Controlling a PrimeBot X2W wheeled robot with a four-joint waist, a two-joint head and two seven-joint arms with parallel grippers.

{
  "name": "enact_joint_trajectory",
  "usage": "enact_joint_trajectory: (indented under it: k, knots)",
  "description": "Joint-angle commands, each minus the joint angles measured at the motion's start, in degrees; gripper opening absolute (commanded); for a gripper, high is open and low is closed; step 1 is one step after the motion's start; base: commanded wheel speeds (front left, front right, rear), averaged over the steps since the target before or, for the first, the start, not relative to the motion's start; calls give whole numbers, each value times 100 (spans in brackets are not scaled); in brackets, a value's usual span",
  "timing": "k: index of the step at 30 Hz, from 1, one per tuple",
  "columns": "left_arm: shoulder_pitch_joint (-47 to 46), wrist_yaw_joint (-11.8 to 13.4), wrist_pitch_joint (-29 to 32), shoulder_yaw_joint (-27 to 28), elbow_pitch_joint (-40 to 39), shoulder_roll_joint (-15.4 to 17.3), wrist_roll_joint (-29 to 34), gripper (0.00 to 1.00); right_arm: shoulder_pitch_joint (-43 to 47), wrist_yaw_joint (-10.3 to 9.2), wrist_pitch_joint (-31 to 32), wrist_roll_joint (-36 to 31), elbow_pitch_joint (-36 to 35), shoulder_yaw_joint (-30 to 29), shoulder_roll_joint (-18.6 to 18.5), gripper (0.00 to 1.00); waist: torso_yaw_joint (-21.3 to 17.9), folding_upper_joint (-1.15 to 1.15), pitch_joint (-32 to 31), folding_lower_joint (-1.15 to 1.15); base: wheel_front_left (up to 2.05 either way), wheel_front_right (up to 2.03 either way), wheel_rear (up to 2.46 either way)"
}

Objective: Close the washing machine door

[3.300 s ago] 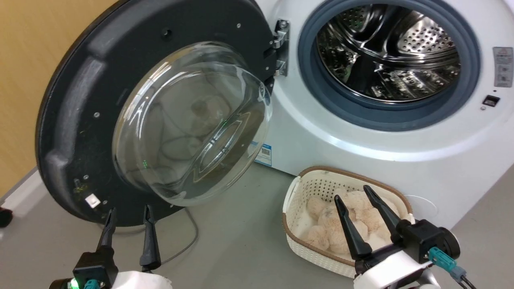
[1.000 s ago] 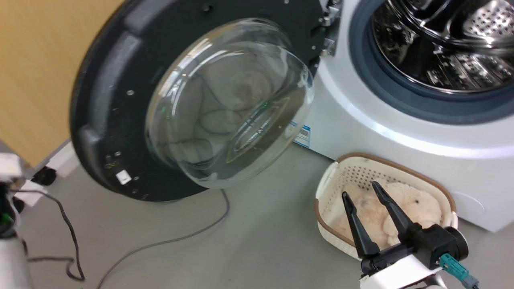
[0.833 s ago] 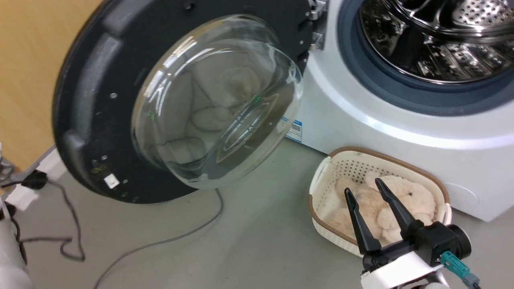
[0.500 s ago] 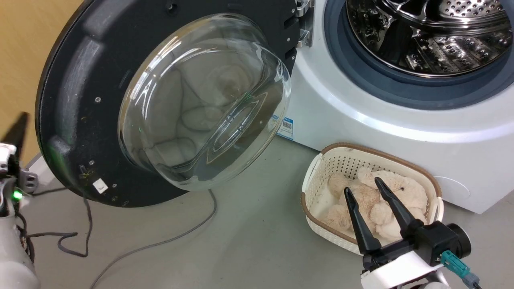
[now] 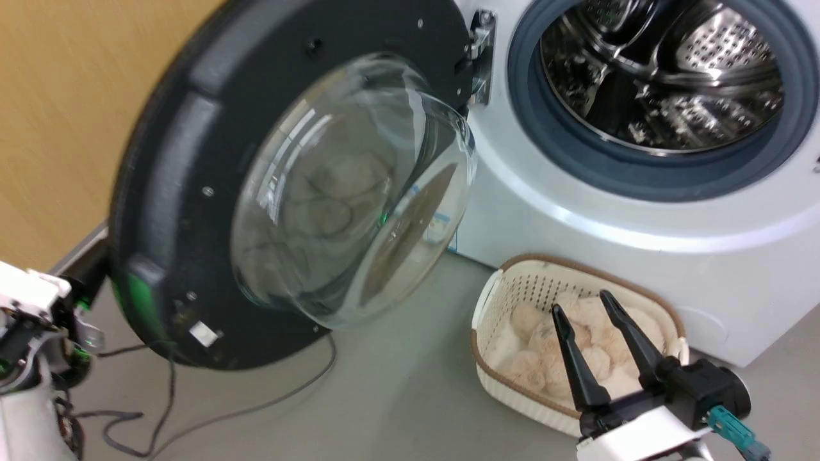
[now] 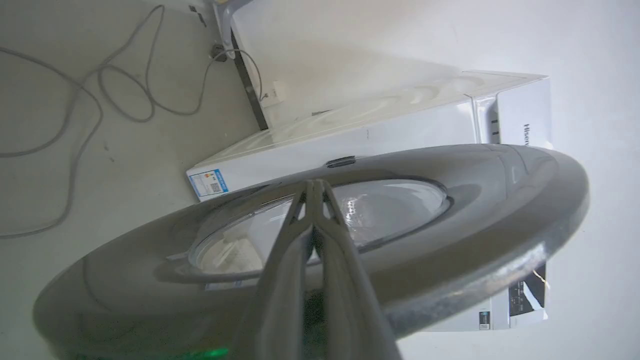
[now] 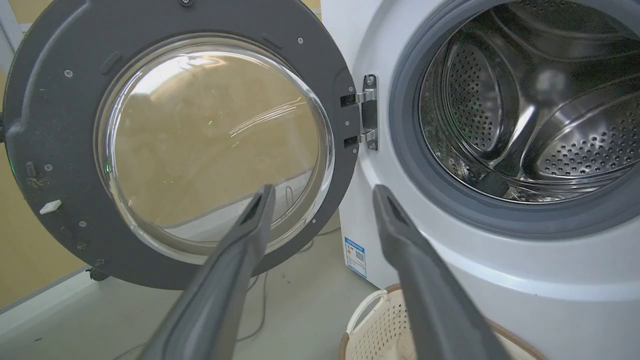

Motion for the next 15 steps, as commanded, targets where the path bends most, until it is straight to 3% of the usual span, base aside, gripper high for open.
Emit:
enact_joint_trajectory:
  k: [1, 15]
  knots:
    - [219, -2, 171, -12, -233, -218, -181, 0, 124, 5, -26, 88, -37, -71, 38, 100, -57, 0, -165, 0, 0, 0, 0]
    - [1838, 713, 1143, -421, -2403, -1145, -763, 0, 456, 5, -26, 206, -223, -456, 95, 100, -676, 0, -583, 0, 0, 0, 0]
